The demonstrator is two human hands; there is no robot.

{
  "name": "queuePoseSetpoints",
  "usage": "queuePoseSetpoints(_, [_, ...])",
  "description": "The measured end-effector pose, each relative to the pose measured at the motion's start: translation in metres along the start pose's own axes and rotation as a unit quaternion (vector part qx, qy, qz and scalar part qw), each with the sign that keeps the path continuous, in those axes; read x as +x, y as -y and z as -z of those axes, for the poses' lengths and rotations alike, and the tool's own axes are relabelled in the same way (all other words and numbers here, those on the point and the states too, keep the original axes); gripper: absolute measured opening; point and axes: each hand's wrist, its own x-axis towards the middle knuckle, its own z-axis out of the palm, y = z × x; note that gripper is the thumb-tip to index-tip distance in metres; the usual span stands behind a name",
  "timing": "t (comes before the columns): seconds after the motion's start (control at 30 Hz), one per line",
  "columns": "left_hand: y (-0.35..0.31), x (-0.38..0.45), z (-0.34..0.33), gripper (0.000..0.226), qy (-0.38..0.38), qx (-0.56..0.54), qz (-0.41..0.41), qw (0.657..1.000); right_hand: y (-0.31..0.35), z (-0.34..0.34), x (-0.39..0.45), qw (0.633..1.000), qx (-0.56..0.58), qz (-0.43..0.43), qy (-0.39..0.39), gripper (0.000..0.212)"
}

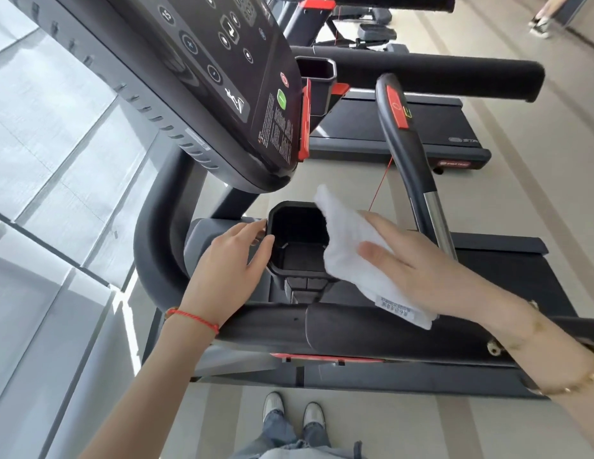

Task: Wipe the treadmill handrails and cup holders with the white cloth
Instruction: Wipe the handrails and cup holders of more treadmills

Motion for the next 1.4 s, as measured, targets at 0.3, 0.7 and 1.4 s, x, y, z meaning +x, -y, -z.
queuePoseSetpoints(0.3, [-0.002,-0.001,0.004,0.039,0.008,-0.034,0.000,0.999,0.015,-0.053,0.035,0.947,-0.291,0.106,0.087,0.038])
queuePoseSetpoints(0.7, [-0.006,-0.003,0.004,0.034,0.004,-0.012,0.006,1.000,0.016,-0.058,0.044,0.958,-0.248,0.105,0.100,0.032])
queuePoseSetpoints(1.4, [-0.014,-0.065,0.034,0.027,-0.026,0.030,-0.007,0.999,0.024,-0.110,-0.029,0.904,-0.311,0.246,-0.160,0.042])
